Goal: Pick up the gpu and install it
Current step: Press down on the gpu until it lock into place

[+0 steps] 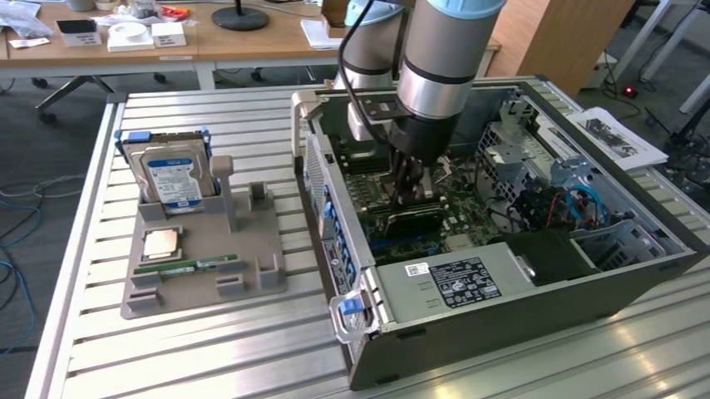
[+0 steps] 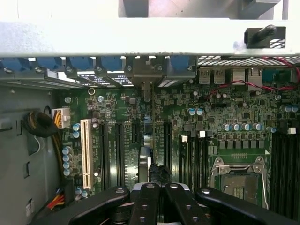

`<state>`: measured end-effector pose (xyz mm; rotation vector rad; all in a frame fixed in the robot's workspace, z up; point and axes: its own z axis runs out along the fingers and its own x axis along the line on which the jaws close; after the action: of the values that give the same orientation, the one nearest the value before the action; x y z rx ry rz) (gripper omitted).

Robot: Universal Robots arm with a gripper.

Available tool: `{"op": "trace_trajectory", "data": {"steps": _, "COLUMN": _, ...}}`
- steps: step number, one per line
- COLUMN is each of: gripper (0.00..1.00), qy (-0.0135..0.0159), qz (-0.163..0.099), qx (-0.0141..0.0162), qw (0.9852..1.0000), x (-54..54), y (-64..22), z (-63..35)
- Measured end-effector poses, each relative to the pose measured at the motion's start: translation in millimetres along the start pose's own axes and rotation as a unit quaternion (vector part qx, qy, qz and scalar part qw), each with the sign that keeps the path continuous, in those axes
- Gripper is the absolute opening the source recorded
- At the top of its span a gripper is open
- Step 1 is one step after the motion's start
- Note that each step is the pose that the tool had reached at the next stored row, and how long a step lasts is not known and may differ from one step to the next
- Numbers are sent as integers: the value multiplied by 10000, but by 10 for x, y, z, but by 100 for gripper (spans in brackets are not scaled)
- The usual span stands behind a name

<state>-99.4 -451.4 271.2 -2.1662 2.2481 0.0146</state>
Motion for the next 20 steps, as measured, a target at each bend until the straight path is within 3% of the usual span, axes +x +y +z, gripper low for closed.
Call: {"op": "trace_trajectory", "data": {"steps": 20, "gripper": 11, "qy": 0, "qz": 1, "qx": 0, "qw": 10000, "x": 0, "y": 20, "z": 42}}
